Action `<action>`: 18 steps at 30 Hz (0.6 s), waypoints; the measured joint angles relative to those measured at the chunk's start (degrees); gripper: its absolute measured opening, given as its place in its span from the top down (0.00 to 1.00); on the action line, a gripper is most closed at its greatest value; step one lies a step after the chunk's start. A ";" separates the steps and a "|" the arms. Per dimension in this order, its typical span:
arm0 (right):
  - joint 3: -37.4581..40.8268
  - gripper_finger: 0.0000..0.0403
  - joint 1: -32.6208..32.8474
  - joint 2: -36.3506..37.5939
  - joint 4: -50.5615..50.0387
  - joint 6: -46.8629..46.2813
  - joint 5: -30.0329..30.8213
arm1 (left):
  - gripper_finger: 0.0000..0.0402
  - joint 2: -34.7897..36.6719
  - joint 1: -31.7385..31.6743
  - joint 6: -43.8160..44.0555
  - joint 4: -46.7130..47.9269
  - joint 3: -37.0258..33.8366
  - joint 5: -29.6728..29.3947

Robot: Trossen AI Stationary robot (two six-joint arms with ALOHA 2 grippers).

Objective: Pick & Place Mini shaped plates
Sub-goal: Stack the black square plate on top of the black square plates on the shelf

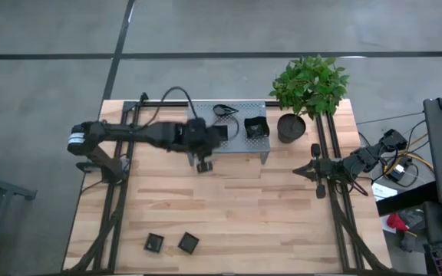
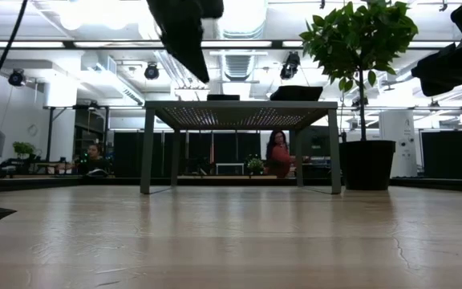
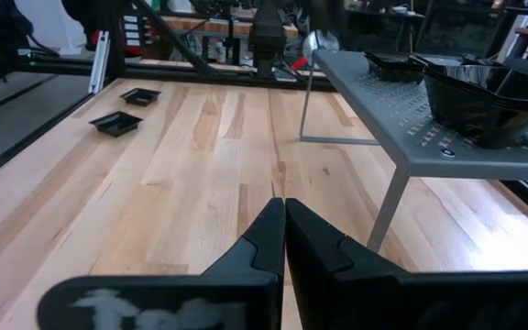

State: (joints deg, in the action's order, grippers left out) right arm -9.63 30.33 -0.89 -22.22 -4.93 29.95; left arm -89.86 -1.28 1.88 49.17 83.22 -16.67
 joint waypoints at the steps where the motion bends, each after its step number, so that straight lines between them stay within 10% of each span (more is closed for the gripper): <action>1: 0.00 0.98 0.00 0.00 0.00 0.00 -0.02 | 0.86 0.00 1.58 1.36 0.22 -0.04 0.69; 18: 0.00 0.98 0.00 0.00 0.00 -0.01 -0.02 | 0.86 -0.07 30.51 21.95 0.12 -4.90 3.17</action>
State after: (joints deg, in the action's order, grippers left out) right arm -9.63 30.33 -0.89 -22.22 -4.94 29.93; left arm -89.93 29.23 23.83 49.29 78.32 -13.50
